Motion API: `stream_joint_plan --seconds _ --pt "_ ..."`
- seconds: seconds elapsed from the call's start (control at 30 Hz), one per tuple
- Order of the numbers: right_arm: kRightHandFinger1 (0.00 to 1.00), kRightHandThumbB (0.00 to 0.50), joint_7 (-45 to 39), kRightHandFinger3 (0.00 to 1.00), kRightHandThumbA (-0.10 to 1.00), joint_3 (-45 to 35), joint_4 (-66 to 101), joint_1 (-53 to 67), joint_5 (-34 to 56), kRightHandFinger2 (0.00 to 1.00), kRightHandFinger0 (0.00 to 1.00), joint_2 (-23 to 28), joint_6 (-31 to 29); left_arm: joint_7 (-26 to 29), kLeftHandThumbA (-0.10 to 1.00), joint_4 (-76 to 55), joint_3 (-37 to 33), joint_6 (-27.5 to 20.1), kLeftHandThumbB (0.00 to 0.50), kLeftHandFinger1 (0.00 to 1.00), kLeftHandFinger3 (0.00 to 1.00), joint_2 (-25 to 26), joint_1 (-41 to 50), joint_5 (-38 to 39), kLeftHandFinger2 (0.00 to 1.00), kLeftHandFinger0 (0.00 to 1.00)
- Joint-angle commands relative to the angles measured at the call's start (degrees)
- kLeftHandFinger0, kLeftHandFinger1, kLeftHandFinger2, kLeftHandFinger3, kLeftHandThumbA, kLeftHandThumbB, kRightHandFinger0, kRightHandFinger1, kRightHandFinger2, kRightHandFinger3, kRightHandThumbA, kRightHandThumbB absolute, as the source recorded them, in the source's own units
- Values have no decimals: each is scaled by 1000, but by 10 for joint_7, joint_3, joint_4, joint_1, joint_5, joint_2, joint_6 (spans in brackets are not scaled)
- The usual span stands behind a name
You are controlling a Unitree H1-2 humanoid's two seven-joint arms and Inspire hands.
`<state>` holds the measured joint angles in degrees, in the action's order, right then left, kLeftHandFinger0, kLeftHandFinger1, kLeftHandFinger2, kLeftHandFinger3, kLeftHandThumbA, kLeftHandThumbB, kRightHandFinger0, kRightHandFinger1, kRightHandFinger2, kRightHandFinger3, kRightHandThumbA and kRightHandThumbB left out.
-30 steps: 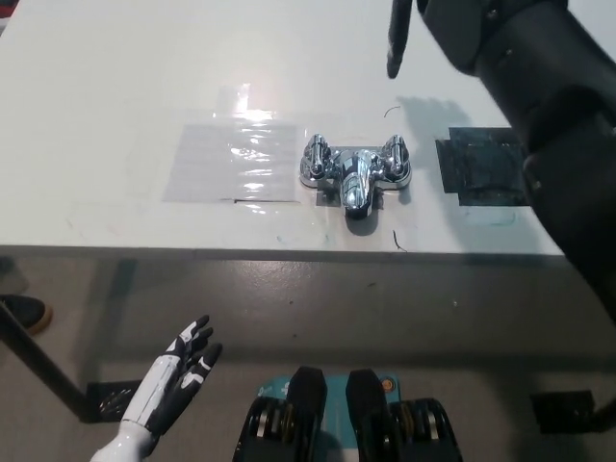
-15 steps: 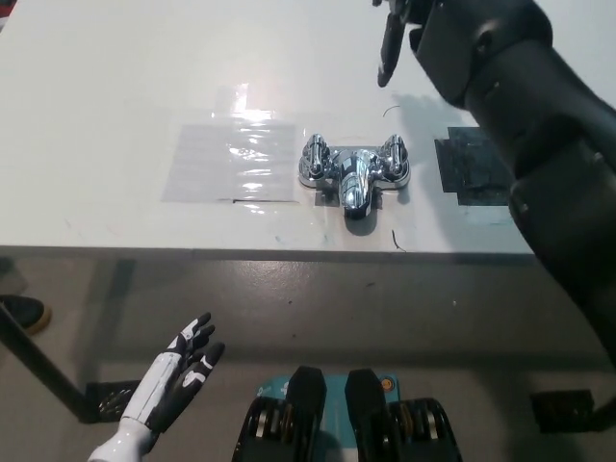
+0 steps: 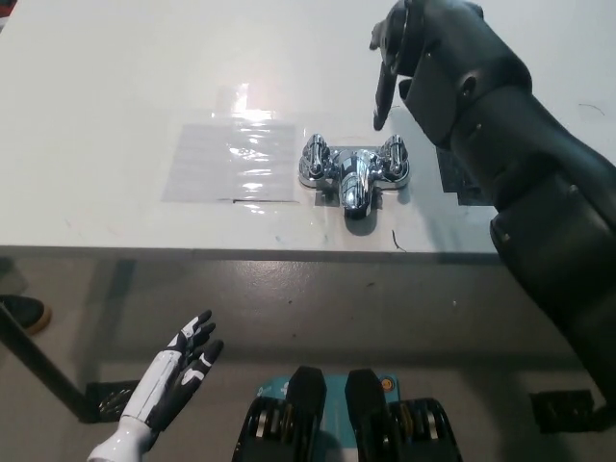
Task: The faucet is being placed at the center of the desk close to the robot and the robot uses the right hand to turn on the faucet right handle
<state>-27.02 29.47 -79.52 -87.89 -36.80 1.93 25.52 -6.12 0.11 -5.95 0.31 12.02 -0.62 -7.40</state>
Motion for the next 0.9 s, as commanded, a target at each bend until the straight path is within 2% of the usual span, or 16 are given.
stream_joint_plan --seconds 0.0,0.03,0.07,0.13,0.2,0.3,0.33,0.37,0.47,0.53,0.63,0.87 --pt "1000 229 2 1000 1000 -3 -6 -23 15 1000 1000 0 -3 -6 892 -17 1 -11 453 1000 1000 7 -9 -4 1000 1000" --pt "1000 231 5 1000 1000 -2 -9 -21 14 1000 1000 -3 4 -6 894 -18 1 -10 456 1000 1000 7 -9 -5 1000 1000" --pt "1000 258 19 1000 1000 1 -8 -19 11 1000 1000 -4 5 -6 893 -18 1 -10 458 1000 1000 7 -9 -4 1000 1000" --pt "1000 248 20 1000 1000 3 -8 -17 10 1000 1000 -3 -3 -6 885 -16 2 -13 452 1000 1000 7 -10 -3 1000 1000" --pt "1000 285 26 1000 1000 3 -8 -13 10 1000 1000 -2 1 -7 875 -18 3 -11 456 1000 1000 7 -11 0 1000 1000" --pt "1000 263 18 1000 1000 3 -11 -11 13 1000 1000 -2 -6 -5 893 -21 2 -8 451 1000 1000 8 -12 -5 1000 1000" --pt "1000 240 7 1000 1000 5 -14 -9 13 1000 1000 -3 -15 -5 887 -23 3 -4 454 1000 1000 7 -12 -5 1000 1000" --pt "1000 253 3 1000 1000 10 -15 -7 8 1000 1000 -3 -16 -5 885 -24 3 -4 453 1000 1000 7 -12 -4 1000 1000" --pt "1000 225 4 1000 1000 18 -17 0 4 1000 1000 -6 -22 -7 880 -20 3 -9 453 1000 1000 7 -14 -2 1000 1000" --pt "1000 236 -5 1000 1000 19 -20 -1 7 1000 1000 -7 -21 -6 878 -17 3 -14 452 1000 1000 9 -14 -2 1000 1000" --pt "1000 200 -44 1000 1000 31 -20 -6 2 1000 1000 -5 -38 -6 889 -20 3 -13 450 1000 1000 10 -16 -6 1000 1000" --pt "1000 217 -35 1000 1000 26 -22 0 10 1000 1000 -12 -30 -7 882 -24 3 -8 450 1000 1000 10 -19 -3 1000 1000"
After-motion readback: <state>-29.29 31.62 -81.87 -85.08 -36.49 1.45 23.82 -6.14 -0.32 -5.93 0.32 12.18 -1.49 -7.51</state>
